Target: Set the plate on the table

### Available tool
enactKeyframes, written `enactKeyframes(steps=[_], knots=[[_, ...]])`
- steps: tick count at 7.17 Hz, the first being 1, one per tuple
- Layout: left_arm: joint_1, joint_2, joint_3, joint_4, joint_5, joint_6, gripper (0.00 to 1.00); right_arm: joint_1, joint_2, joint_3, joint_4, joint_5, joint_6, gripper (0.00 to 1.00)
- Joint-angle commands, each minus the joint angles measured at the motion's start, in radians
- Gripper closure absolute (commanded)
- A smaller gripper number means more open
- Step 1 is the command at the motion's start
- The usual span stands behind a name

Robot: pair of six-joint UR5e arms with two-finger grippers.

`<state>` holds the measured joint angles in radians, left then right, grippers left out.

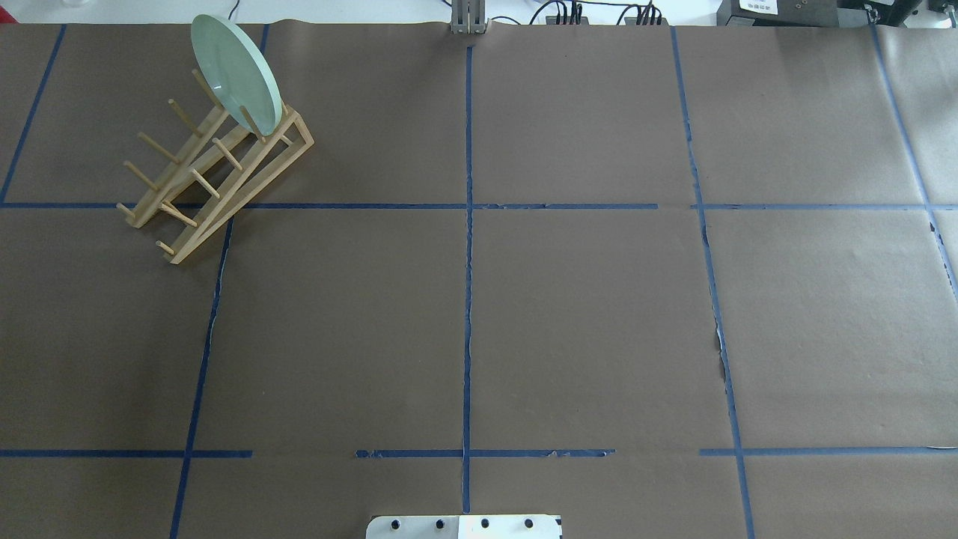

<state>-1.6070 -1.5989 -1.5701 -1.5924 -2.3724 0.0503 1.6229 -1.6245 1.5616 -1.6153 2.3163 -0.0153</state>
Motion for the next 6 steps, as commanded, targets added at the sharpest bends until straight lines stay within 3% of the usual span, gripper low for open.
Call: enactKeyframes(steps=[1,4,6], knots=[[0.001,0.001,-0.004,-0.003,-0.002,0.002,0.00,0.000,0.000,0.000,0.000,0.000,0.000,0.00],[0.001,-0.079,-0.045,0.002,-0.004,-0.001,0.00,0.000,0.000,0.000,0.000,0.000,0.000,0.00],[0.033,-0.163,-0.057,-0.099,-0.002,-0.015,0.00,0.000,0.000,0.000,0.000,0.000,0.000,0.00]])
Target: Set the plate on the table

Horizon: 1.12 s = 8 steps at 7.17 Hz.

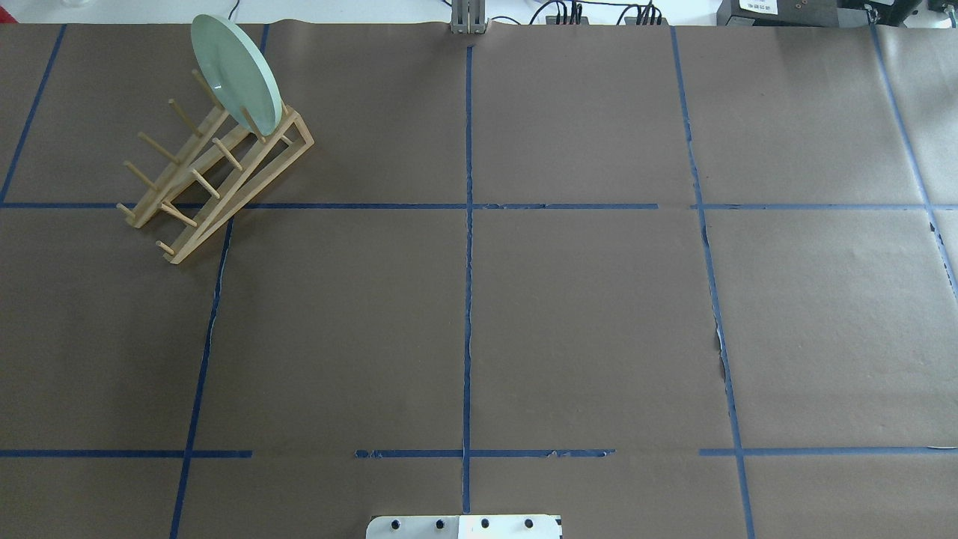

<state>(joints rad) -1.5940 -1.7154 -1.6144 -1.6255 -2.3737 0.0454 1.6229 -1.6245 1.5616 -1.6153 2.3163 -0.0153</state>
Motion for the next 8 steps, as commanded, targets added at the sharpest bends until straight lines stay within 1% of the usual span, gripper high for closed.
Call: enactKeyframes(steps=[1,2,3,4,5,6,8], knots=[[0.046,-0.071,-0.021,-0.123,-0.002,-0.132,0.00,0.000,0.000,0.000,0.000,0.000,0.000,0.00],[0.089,-0.093,-0.022,-0.211,-0.002,-0.324,0.00,0.000,0.000,0.000,0.000,0.000,0.000,0.00],[0.109,-0.098,-0.015,-0.364,-0.001,-0.508,0.00,0.000,0.000,0.000,0.000,0.000,0.000,0.00],[0.138,-0.098,0.011,-0.555,0.001,-0.692,0.00,0.000,0.000,0.000,0.000,0.000,0.000,0.00],[0.193,-0.101,0.048,-0.691,0.005,-0.819,0.00,0.000,0.000,0.000,0.000,0.000,0.000,0.00],[0.247,-0.127,0.085,-0.767,0.007,-0.914,0.00,0.000,0.000,0.000,0.000,0.000,0.000,0.00],[0.293,-0.179,0.114,-0.861,0.008,-1.199,0.00,0.000,0.000,0.000,0.000,0.000,0.000,0.00]])
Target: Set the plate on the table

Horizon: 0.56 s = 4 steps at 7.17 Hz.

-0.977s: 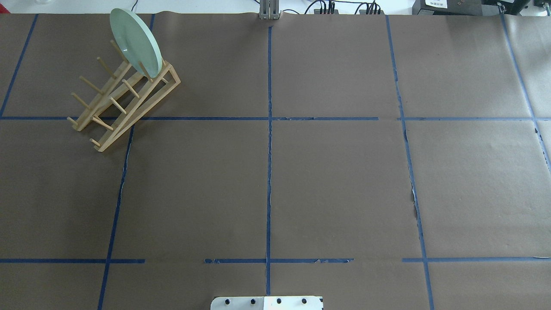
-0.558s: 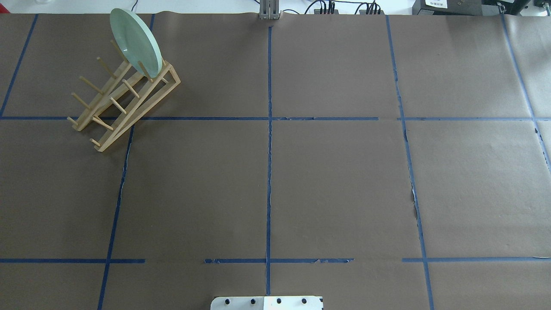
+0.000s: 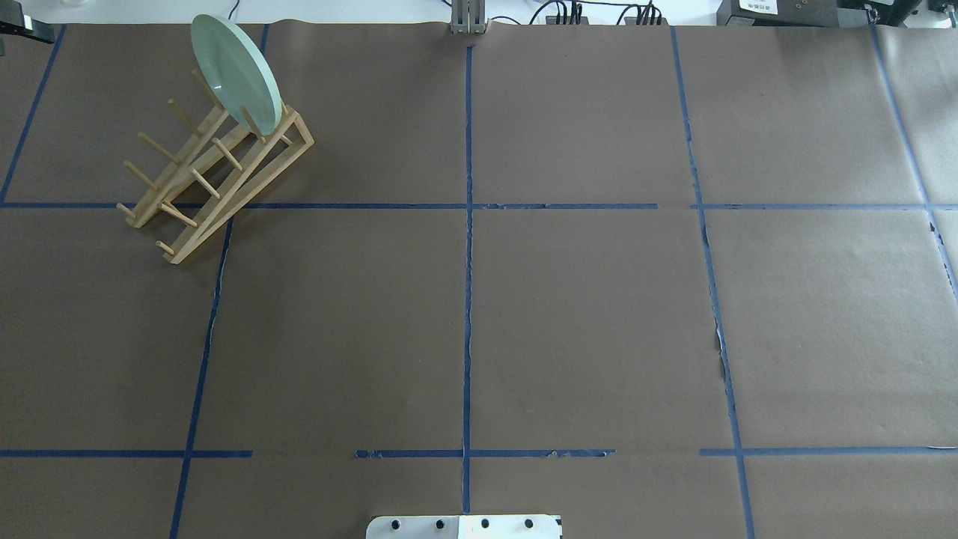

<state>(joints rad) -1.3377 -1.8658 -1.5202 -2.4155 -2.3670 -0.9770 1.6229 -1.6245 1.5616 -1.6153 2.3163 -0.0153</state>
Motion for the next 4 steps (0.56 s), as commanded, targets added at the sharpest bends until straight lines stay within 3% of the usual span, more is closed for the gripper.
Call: enactKeyframes(steps=[1,2,3,4], knots=[[0.058,-0.044,0.041,-0.164,0.011,-0.322,0.00,0.000,0.000,0.000,0.000,0.000,0.000,0.00],[0.101,-0.046,0.046,-0.256,0.100,-0.473,0.00,0.000,0.000,0.000,0.000,0.000,0.000,0.00],[0.197,-0.046,0.049,-0.365,0.268,-0.656,0.00,0.000,0.000,0.000,0.000,0.000,0.000,0.00],[0.236,-0.055,0.066,-0.426,0.347,-0.771,0.00,0.000,0.000,0.000,0.000,0.000,0.000,0.00]])
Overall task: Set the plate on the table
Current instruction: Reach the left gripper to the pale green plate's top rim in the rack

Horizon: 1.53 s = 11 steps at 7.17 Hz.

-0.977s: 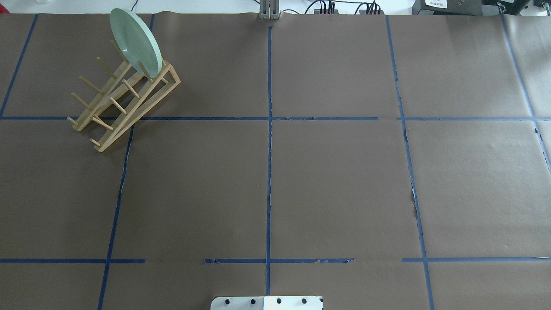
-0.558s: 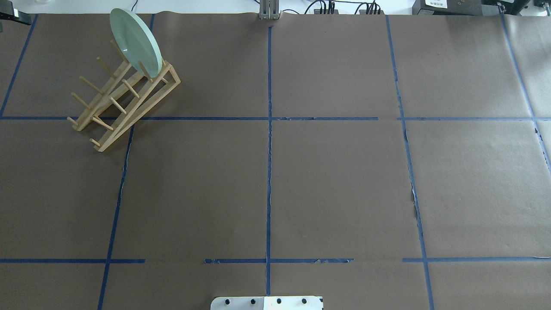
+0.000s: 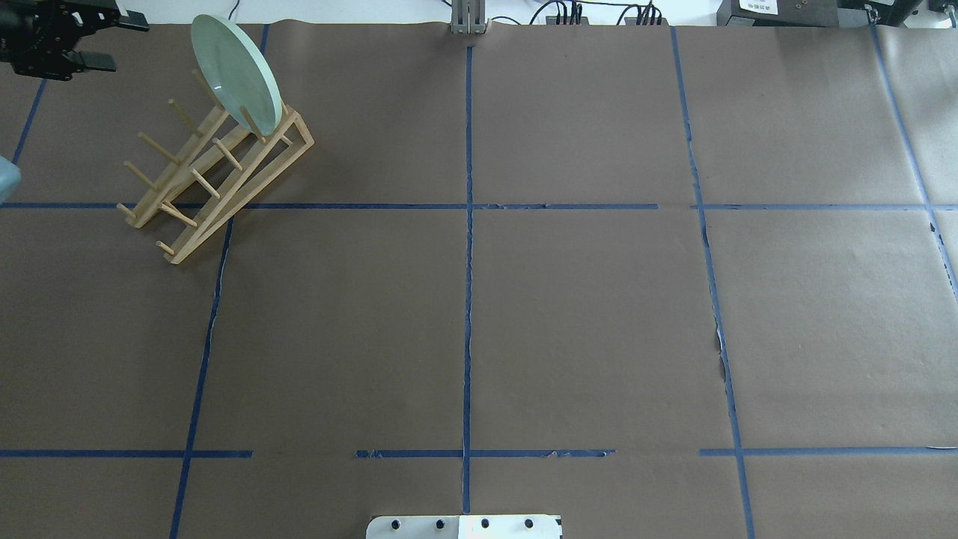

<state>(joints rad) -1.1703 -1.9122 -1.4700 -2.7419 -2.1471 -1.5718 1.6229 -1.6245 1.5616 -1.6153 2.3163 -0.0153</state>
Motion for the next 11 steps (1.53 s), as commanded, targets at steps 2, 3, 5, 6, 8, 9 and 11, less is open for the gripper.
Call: enactKeyframes(steps=[2,3,5,6,8,9,11], knots=[[0.081,-0.048,0.031,-0.123,0.198,-0.407,0.00,0.000,0.000,0.000,0.000,0.000,0.000,0.00],[0.131,-0.056,0.063,-0.171,0.276,-0.477,0.00,0.000,0.000,0.000,0.000,0.000,0.000,0.00],[0.176,-0.087,0.108,-0.179,0.331,-0.491,0.00,0.000,0.000,0.000,0.000,0.000,0.000,0.00],[0.181,-0.088,0.108,-0.179,0.331,-0.490,0.09,0.000,0.000,0.000,0.000,0.000,0.000,0.00],[0.182,-0.102,0.129,-0.177,0.331,-0.472,0.46,0.000,0.000,0.000,0.000,0.000,0.000,0.00],[0.182,-0.105,0.132,-0.179,0.331,-0.455,0.51,0.000,0.000,0.000,0.000,0.000,0.000,0.00],[0.182,-0.113,0.142,-0.177,0.331,-0.453,0.54,0.000,0.000,0.000,0.000,0.000,0.000,0.00]])
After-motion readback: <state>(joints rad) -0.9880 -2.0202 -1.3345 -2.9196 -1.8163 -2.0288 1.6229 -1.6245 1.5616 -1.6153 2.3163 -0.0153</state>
